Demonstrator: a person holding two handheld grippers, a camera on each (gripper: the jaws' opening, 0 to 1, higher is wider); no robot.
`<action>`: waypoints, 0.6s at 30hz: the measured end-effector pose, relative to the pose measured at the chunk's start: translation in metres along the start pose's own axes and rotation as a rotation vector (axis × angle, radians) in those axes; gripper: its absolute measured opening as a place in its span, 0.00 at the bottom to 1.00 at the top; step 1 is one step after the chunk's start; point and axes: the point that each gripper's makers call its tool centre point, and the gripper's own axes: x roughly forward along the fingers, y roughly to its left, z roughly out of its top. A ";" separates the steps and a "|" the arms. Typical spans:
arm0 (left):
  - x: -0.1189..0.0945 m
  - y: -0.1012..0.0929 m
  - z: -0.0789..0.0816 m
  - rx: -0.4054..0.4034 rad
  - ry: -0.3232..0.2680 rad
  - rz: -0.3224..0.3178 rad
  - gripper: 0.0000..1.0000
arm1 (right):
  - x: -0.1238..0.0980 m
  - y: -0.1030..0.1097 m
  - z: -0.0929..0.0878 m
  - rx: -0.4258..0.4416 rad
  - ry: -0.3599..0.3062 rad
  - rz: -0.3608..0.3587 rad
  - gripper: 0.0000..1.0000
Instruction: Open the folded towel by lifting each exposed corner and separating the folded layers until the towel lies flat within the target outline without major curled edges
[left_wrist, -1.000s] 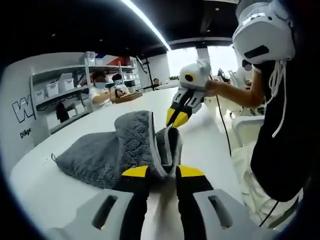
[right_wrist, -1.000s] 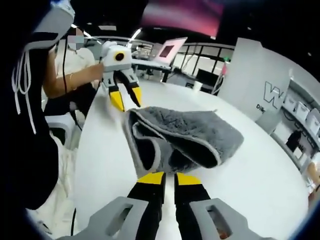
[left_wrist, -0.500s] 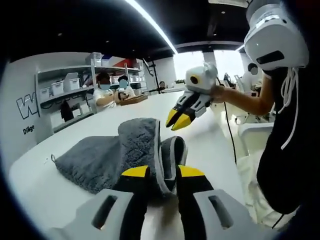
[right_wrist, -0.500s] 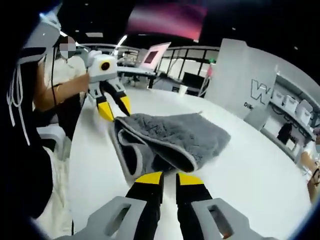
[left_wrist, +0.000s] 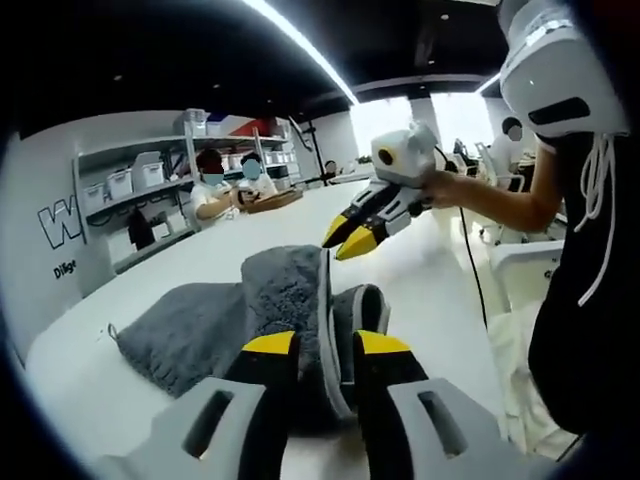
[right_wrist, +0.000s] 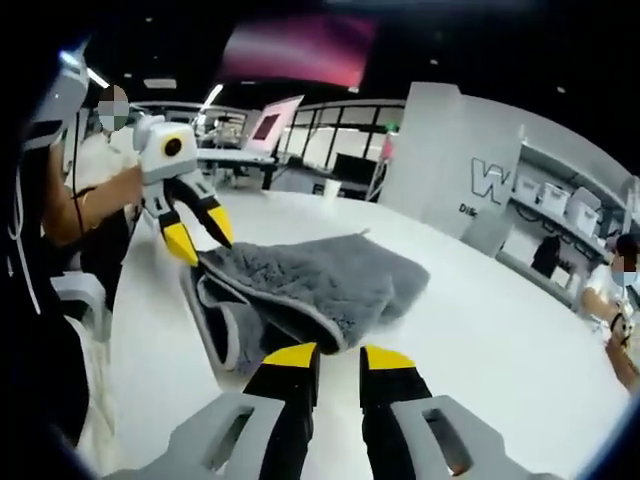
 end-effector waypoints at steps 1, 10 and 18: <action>0.001 0.000 0.001 0.002 0.000 0.000 0.21 | 0.001 -0.001 0.000 0.001 -0.001 -0.002 0.10; 0.013 -0.001 0.010 0.020 -0.015 -0.013 0.21 | 0.008 -0.004 0.006 0.010 -0.014 -0.004 0.08; 0.019 0.003 0.014 0.045 -0.008 -0.004 0.22 | 0.011 -0.005 0.008 0.015 -0.019 -0.002 0.05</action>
